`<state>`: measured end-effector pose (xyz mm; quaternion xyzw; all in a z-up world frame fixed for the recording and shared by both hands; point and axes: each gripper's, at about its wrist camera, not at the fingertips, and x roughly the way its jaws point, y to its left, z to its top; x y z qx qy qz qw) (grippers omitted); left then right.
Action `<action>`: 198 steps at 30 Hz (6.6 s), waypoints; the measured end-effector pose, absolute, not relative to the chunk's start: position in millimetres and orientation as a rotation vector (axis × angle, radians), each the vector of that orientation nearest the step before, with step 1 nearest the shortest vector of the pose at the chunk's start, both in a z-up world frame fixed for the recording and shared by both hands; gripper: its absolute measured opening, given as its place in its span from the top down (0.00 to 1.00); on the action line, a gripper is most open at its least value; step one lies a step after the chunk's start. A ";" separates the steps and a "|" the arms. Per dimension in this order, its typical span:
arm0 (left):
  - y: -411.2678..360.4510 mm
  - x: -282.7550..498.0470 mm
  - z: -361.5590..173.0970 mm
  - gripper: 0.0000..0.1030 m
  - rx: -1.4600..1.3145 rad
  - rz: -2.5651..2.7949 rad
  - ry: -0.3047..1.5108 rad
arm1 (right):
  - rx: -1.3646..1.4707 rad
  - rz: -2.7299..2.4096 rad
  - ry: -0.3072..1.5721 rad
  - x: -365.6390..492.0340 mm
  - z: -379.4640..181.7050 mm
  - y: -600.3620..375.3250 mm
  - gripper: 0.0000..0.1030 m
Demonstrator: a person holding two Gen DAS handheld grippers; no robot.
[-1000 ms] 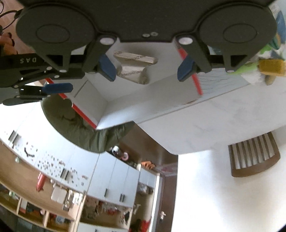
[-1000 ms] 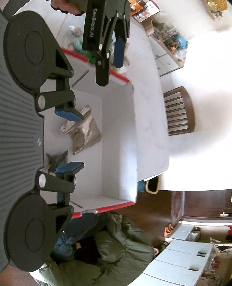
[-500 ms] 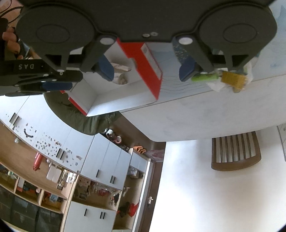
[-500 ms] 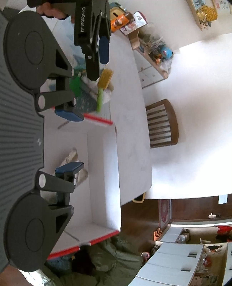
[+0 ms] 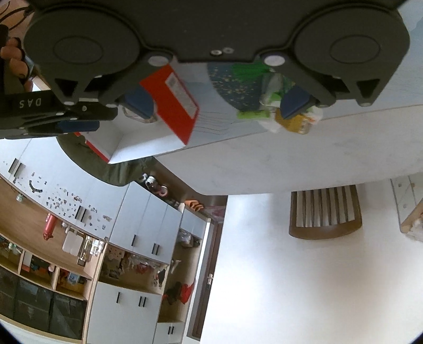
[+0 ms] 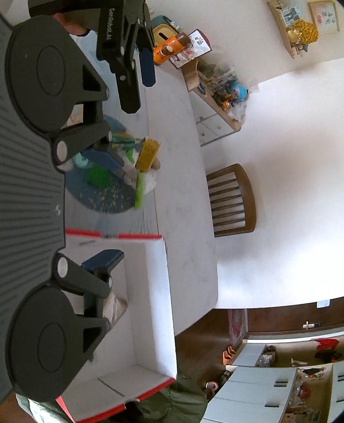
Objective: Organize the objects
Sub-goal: 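Move both empty tools back to the pile on the blue mat, then grasp the cartoon-face plush with left tool while right tool grasps teal oval case, then carry the plush and teal case over the shoebox, then open left tool to drop plush while right tool releases teal case into box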
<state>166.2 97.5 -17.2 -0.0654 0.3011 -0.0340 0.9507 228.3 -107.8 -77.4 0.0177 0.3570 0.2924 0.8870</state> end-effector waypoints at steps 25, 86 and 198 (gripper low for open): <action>169.4 143.1 -100.8 0.00 -0.121 -0.082 0.739 | -0.077 0.622 0.877 227.3 -138.2 2.2 0.19; 162.0 156.7 -127.5 0.65 -0.109 -0.118 0.832 | -0.137 0.726 1.020 237.6 -186.0 38.0 0.63; -122.7 343.7 -158.5 0.42 -0.046 -0.275 1.202 | -0.007 0.463 1.162 413.7 -179.4 -234.4 0.55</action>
